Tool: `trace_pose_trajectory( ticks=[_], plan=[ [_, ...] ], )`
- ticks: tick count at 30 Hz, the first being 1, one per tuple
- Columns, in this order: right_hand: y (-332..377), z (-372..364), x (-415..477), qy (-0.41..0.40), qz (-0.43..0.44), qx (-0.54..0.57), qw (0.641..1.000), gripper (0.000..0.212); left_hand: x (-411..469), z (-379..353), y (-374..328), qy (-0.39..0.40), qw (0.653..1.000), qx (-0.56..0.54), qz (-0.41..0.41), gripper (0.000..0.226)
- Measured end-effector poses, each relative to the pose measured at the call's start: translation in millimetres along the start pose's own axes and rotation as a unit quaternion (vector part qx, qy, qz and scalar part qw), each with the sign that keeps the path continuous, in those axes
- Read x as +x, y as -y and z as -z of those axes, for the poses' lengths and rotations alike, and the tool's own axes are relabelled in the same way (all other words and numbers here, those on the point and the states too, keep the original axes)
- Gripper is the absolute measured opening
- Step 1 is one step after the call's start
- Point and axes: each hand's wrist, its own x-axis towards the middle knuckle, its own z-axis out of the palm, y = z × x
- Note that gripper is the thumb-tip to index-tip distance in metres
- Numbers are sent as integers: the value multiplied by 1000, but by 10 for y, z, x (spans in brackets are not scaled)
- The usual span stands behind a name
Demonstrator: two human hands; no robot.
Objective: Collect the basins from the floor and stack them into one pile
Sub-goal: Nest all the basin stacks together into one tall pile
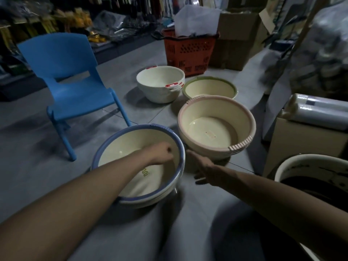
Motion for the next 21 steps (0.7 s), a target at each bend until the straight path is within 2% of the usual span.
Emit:
trace_pose_trajectory(
  ticks=[2,4,7,10,12,14,17,21],
  plan=[
    [-70,-217,46,66,-28,-45,996,85,-72,96,488,-45,992,62,96,44],
    [-117,-412,140,84,-40,-55,994,74,-186,235,1017,-51,978,77,190,65],
    [-197,-628,203,66,-32,-42,996,53,-510,395,1634,-16,955,-37,292,75],
    [-175,-685,172,34,-28,-12,999,45,-907,298,2000,45,900,-183,393,78],
    [-133,-695,135,24,-22,-6,999,36,-1024,149,2122,150,881,-207,399,81],
    [-106,-722,95,7,-8,-14,1000,29,-1023,60,2099,202,854,-284,387,83],
    [-3,-764,22,-24,25,5,999,22,-1021,55,1953,178,818,-408,363,89],
    [251,-771,-130,-41,60,42,996,31,-1059,126,1953,116,792,-481,359,77]
  ],
)
